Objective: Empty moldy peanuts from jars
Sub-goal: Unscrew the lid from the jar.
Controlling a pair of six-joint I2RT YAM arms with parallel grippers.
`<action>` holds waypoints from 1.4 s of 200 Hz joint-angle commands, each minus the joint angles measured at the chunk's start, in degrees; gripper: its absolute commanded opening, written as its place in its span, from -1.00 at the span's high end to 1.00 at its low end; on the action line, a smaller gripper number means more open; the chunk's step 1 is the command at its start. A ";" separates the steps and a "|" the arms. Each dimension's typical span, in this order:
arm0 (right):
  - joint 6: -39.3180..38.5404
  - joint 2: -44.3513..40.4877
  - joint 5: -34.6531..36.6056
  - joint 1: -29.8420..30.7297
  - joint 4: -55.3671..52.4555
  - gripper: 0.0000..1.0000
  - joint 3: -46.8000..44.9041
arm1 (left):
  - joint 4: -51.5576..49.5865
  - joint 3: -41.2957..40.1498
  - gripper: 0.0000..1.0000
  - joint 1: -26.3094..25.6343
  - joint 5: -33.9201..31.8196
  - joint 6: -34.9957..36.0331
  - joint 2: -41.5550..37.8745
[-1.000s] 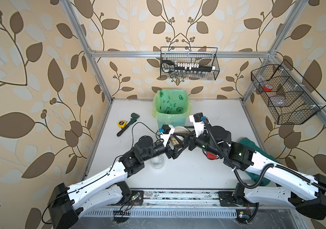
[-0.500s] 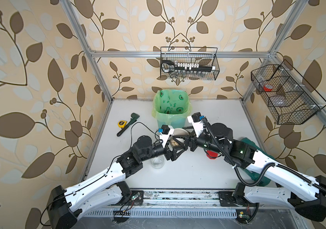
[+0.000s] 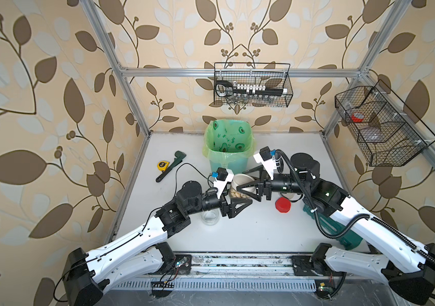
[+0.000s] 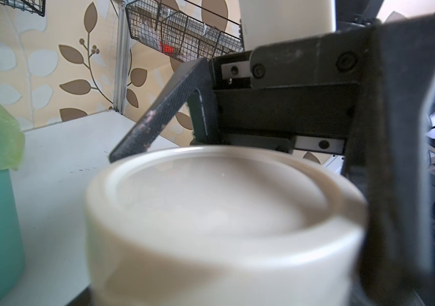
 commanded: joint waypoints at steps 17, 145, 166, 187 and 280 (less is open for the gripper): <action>-2.43 3.38 -22.82 -2.16 0.95 0.45 6.19 | 7.95 2.33 1.00 0.11 5.09 2.04 1.62; 7.04 -1.40 15.24 -6.53 -2.75 -1.00 5.68 | 16.97 2.48 1.00 0.24 -11.00 8.68 10.55; 6.98 -2.09 28.75 1.37 -6.90 -1.00 6.89 | 18.61 2.20 1.00 0.20 -13.51 9.32 11.22; 7.35 -1.94 39.57 8.15 -9.00 -0.99 6.57 | 18.52 1.99 1.00 0.20 -15.22 9.88 10.59; 9.29 -5.79 45.26 13.90 -6.15 -0.92 0.84 | 19.43 -2.46 1.00 0.13 -18.38 9.06 4.07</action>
